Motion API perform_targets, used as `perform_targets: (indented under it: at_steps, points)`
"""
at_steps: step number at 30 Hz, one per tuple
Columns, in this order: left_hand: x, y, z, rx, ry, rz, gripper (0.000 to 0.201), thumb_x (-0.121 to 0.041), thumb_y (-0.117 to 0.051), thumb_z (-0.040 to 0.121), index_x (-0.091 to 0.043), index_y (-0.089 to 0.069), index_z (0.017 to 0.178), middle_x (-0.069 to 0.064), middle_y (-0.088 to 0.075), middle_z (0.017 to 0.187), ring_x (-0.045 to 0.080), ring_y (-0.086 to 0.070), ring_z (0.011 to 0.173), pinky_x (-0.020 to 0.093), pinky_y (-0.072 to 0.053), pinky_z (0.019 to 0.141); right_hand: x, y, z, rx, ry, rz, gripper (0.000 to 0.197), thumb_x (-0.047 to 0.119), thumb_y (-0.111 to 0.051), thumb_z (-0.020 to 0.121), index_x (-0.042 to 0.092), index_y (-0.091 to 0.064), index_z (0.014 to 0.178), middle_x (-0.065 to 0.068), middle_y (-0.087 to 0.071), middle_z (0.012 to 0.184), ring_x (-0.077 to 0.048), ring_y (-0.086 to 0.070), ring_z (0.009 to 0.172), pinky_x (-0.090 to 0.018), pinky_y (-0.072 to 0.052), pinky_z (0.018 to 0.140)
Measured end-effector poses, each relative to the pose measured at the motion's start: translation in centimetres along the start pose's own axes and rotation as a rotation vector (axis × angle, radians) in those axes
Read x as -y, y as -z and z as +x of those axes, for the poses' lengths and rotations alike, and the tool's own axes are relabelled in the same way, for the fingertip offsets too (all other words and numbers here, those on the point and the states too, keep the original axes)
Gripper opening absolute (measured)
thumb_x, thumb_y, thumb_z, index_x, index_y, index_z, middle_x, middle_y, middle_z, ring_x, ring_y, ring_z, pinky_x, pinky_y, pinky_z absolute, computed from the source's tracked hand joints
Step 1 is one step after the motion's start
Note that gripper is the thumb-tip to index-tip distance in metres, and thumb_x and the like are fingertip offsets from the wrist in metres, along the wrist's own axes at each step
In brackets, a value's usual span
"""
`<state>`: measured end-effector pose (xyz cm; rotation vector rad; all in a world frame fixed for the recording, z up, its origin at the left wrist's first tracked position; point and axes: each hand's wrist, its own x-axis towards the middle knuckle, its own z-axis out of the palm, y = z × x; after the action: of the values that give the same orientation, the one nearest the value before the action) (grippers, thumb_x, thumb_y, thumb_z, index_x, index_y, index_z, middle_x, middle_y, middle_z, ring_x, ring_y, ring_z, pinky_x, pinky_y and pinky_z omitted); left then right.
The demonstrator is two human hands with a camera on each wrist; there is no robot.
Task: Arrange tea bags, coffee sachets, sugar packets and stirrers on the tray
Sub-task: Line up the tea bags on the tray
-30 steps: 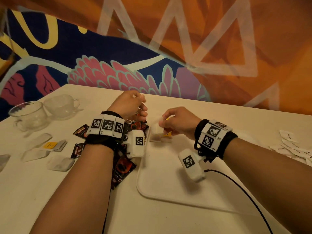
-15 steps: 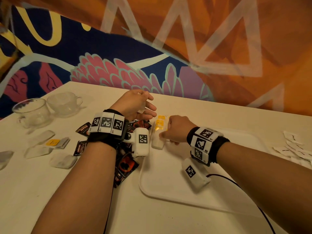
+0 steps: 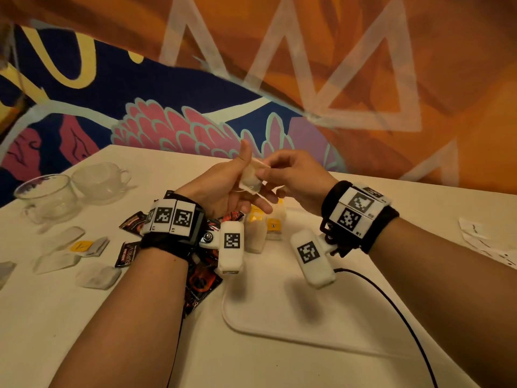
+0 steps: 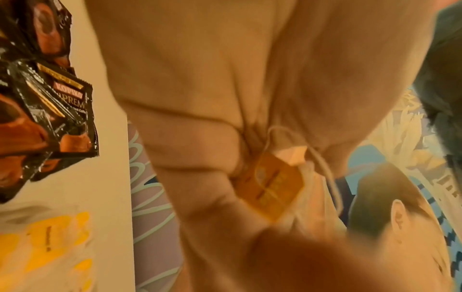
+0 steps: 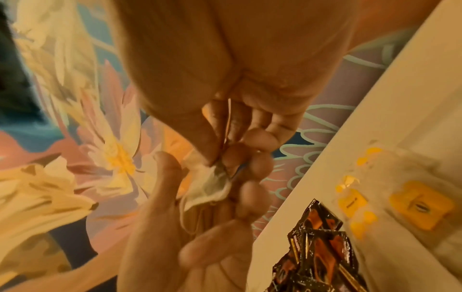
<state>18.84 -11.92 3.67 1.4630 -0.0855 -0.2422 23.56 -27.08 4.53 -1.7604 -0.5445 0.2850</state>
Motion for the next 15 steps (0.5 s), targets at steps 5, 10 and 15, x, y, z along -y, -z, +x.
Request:
perform_targets:
  at_steps: [5,10,15]
  points:
    - [0.7,0.3,-0.1,-0.180,0.097,-0.089,0.076,-0.070,-0.030,0.088,-0.003,-0.059,0.111,0.021,-0.067,0.093,0.027,-0.068,0.073,0.025,-0.054,0.051,-0.6,1.1,-0.1,-0.268,0.222,-0.213,0.019,0.013,-0.072,0.083,0.025,-0.061,0.074,0.002,-0.070,0.075,-0.015,-0.068,0.074,-0.030,-0.053,0.065]
    - [1.3,0.0,-0.6,-0.301,0.008,-0.191,0.025,-0.024,-0.053,0.097,-0.001,-0.063,0.096,0.012,-0.062,0.079,0.013,-0.062,0.059,0.018,-0.053,0.052,-0.8,0.7,-1.0,-0.192,0.333,-0.463,0.017,0.015,-0.075,0.081,0.025,-0.063,0.077,0.014,-0.063,0.079,0.003,-0.062,0.072,-0.010,-0.047,0.064]
    - [0.7,0.5,-1.4,-0.361,-0.064,-0.023,0.005,-0.004,-0.061,0.089,-0.007,-0.061,0.093,0.014,-0.064,0.088,0.019,-0.063,0.069,0.023,-0.056,0.058,-1.7,1.1,-2.0,-0.068,0.274,-0.303,0.025,0.005,-0.072,0.081,0.027,-0.061,0.079,0.010,-0.066,0.094,-0.005,-0.067,0.086,-0.019,-0.056,0.072]
